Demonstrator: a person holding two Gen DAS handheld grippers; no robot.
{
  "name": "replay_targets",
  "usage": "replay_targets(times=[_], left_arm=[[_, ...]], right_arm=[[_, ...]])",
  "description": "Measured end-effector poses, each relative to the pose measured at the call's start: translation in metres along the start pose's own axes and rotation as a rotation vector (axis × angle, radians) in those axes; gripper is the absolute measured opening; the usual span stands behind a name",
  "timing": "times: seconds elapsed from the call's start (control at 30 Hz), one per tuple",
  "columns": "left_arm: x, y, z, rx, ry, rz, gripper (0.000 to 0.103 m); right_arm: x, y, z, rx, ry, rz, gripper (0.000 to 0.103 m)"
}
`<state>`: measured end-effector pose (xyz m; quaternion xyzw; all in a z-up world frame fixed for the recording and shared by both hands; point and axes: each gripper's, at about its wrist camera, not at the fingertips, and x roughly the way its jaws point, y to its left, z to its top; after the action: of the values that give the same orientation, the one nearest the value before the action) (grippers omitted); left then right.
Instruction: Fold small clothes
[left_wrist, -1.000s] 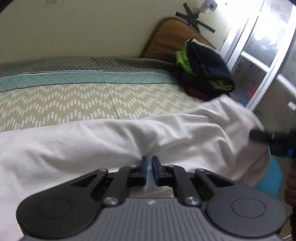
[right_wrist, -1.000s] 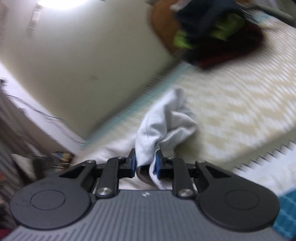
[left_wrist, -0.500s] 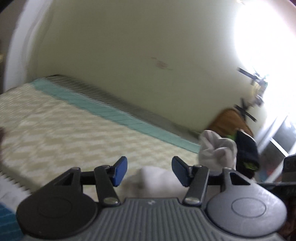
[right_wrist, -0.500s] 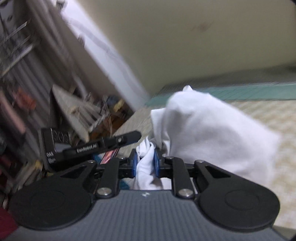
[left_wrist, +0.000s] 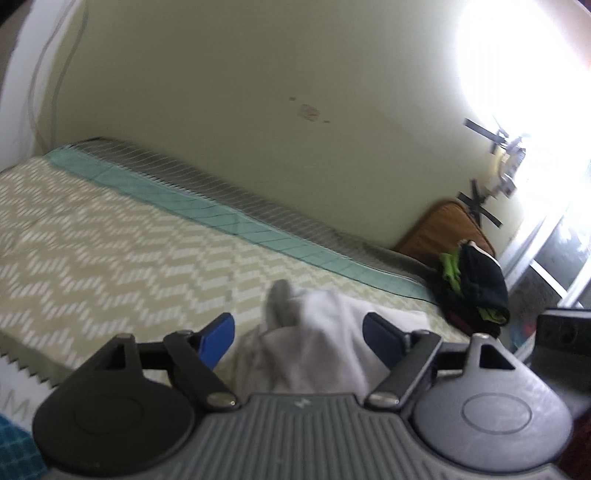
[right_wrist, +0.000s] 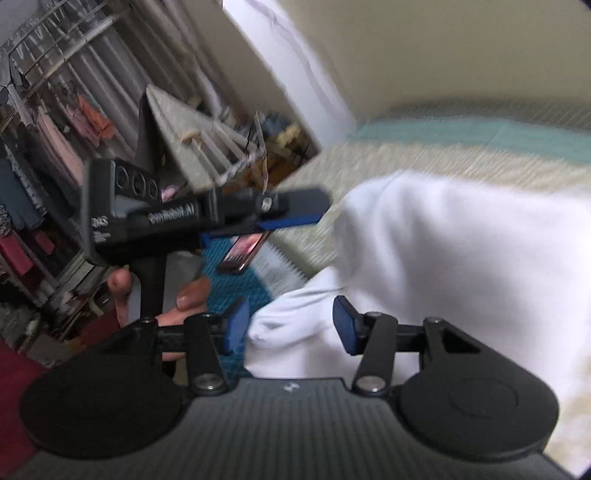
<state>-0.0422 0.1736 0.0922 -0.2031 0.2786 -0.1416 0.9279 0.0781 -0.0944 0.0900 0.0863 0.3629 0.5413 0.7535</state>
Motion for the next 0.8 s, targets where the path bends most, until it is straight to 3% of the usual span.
replay_targets(times=[0.13, 0.17, 0.2, 0.27, 0.3, 0.4, 0.47, 0.5, 0.57, 0.63, 0.7, 0.8], left_arm=[[0.019, -0.014, 0.000, 0.044, 0.023, 0.043, 0.073], [0.026, -0.016, 0.000, 0.058, 0.034, 0.068, 0.062], [0.035, -0.018, -0.001, 0.085, 0.046, 0.099, 0.054], [0.057, -0.016, -0.004, 0.131, 0.100, 0.157, 0.049], [0.070, -0.012, -0.007, 0.129, 0.140, 0.168, 0.049], [0.077, -0.009, -0.008, 0.131, 0.151, 0.190, 0.051], [0.068, -0.014, -0.005, 0.156, 0.147, 0.190, 0.056], [0.063, -0.017, -0.004, 0.167, 0.140, 0.194, 0.068], [0.046, -0.018, -0.003, 0.182, 0.102, 0.210, 0.080], [0.032, -0.015, -0.002, 0.168, 0.093, 0.176, 0.086], [0.023, -0.007, -0.003, 0.112, 0.116, 0.115, 0.101], [0.024, 0.004, -0.007, 0.026, 0.175, 0.025, 0.103]], right_arm=[[-0.027, -0.019, 0.014, 0.053, -0.120, -0.156, 0.045], [-0.026, -0.024, 0.017, 0.061, -0.134, -0.179, 0.044], [-0.022, -0.029, 0.018, 0.061, -0.136, -0.198, 0.043], [0.001, -0.041, 0.017, 0.048, -0.075, -0.273, 0.035], [0.022, -0.048, 0.013, 0.042, -0.030, -0.327, 0.029], [0.032, -0.050, 0.003, 0.011, -0.070, -0.343, 0.030], [0.022, -0.048, 0.005, 0.022, -0.061, -0.331, 0.030], [0.010, -0.051, 0.003, 0.023, -0.069, -0.318, 0.032], [-0.015, -0.058, -0.001, 0.053, -0.105, -0.285, 0.036], [-0.043, -0.061, -0.010, 0.087, -0.160, -0.234, 0.057], [-0.066, -0.064, -0.023, 0.104, -0.207, -0.239, 0.066], [-0.082, -0.074, -0.044, 0.155, -0.206, -0.267, 0.077]])
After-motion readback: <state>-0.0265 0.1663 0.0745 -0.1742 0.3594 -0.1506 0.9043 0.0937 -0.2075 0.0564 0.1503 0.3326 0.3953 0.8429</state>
